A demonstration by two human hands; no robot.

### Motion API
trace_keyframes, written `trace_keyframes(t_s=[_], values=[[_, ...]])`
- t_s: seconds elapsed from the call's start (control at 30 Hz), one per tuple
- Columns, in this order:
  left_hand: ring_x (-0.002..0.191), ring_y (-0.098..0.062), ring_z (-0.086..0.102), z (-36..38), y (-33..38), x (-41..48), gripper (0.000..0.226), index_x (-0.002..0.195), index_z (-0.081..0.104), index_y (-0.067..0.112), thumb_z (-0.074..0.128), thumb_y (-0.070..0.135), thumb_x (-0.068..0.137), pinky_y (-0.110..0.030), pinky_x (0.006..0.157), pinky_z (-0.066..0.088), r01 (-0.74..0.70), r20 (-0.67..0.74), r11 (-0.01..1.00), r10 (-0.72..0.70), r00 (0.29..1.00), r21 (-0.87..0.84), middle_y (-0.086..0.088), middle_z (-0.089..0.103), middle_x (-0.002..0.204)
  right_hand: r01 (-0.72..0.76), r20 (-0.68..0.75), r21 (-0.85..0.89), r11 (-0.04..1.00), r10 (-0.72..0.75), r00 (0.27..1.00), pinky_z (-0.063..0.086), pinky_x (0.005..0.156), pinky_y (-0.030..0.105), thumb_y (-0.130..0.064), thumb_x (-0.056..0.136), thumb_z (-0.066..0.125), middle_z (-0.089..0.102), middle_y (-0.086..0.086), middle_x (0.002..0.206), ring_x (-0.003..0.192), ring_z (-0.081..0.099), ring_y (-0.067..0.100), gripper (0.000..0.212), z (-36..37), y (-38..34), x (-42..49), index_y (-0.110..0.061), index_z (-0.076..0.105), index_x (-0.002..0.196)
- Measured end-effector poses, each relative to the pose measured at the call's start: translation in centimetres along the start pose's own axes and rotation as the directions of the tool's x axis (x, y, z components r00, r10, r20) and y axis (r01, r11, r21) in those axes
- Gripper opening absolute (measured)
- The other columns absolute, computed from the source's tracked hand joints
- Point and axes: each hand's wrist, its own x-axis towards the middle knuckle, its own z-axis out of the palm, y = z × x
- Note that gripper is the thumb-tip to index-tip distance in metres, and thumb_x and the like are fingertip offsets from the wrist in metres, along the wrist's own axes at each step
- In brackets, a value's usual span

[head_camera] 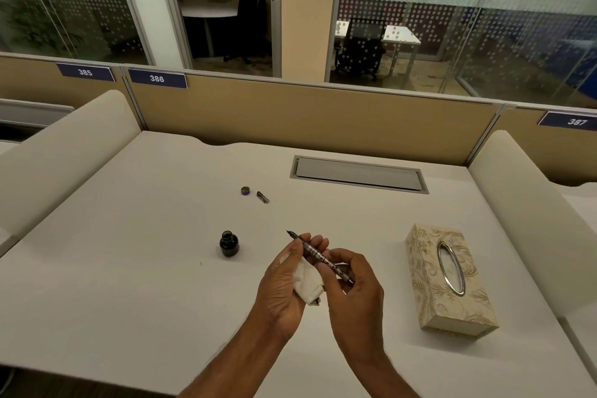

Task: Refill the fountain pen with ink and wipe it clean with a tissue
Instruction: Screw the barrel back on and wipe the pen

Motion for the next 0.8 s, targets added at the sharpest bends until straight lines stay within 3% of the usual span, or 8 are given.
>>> trace_keyframes(t_s=[0.13, 0.27, 0.43, 0.57, 0.7, 0.8], values=[[0.110, -0.030, 0.075, -0.04, -0.12, -0.23, 0.022, 0.101, 0.079, 0.007, 0.066, 0.017, 0.087, -0.045, 0.081, 0.064, 0.007, 0.012, 1.000, -0.007, 1.000, -0.004, -0.017, 0.076, 0.119, -0.036, -0.013, 0.018, 0.999, 0.036, 0.999, 0.059, 0.071, 0.021, -0.018, 0.095, 0.068, 0.073, -0.017, 0.086, 0.083, 0.070, 0.008, 0.014, 0.07, 0.17, 0.14, -0.031, 0.070, 0.092], [0.116, -0.031, 0.071, 0.10, -0.14, 0.06, 0.021, 0.102, 0.077, 0.007, 0.065, 0.016, 0.087, -0.050, 0.095, 0.057, 0.011, -0.010, 1.000, -0.011, 1.000, -0.003, -0.016, 0.076, 0.117, -0.001, 0.009, -0.021, 1.000, 0.001, 1.000, 0.056, 0.075, 0.016, -0.015, 0.092, 0.072, 0.072, -0.015, 0.092, 0.091, 0.069, 0.006, 0.014, 0.08, 0.11, 0.20, -0.028, 0.069, 0.099], [0.114, -0.028, 0.073, 0.06, -0.01, 0.01, 0.027, 0.108, 0.074, 0.007, 0.065, 0.018, 0.086, -0.045, 0.079, 0.064, 0.015, -0.001, 1.000, -0.015, 1.000, -0.004, -0.017, 0.075, 0.122, -0.049, 0.006, 0.033, 0.998, 0.049, 0.999, 0.055, 0.070, 0.014, -0.017, 0.095, 0.068, 0.074, -0.014, 0.084, 0.083, 0.071, 0.009, 0.014, 0.19, 0.02, 0.44, -0.030, 0.072, 0.092], [0.121, -0.031, 0.068, 0.05, 0.04, 0.29, 0.024, 0.107, 0.073, 0.006, 0.064, 0.016, 0.088, -0.049, 0.094, 0.056, 0.009, -0.007, 1.000, -0.009, 1.000, -0.009, -0.016, 0.076, 0.118, -0.013, 0.016, -0.009, 1.000, 0.013, 1.000, 0.055, 0.078, 0.013, -0.014, 0.091, 0.073, 0.073, -0.015, 0.095, 0.094, 0.069, 0.005, 0.018, 0.20, -0.09, 0.45, -0.029, 0.070, 0.101], [0.118, -0.028, 0.072, -0.21, -0.07, 0.36, 0.024, 0.108, 0.074, 0.007, 0.065, 0.018, 0.089, -0.048, 0.084, 0.062, 0.011, 0.015, 1.000, -0.011, 1.000, 0.010, -0.015, 0.076, 0.120, -0.046, 0.009, 0.019, 0.999, 0.046, 0.999, 0.057, 0.069, 0.017, -0.018, 0.096, 0.067, 0.074, -0.014, 0.084, 0.082, 0.071, 0.010, 0.016, 0.10, 0.00, 0.51, -0.033, 0.070, 0.092], [0.120, -0.032, 0.070, -0.40, -0.21, 0.73, 0.024, 0.109, 0.074, 0.006, 0.066, 0.017, 0.089, -0.047, 0.084, 0.062, 0.008, 0.010, 1.000, -0.008, 1.000, -0.004, -0.017, 0.074, 0.122, -0.032, 0.023, -0.007, 0.999, 0.032, 0.999, 0.057, 0.075, 0.019, -0.017, 0.094, 0.070, 0.074, -0.014, 0.093, 0.090, 0.070, 0.009, 0.014, 0.10, 0.02, 0.60, -0.029, 0.070, 0.102]])
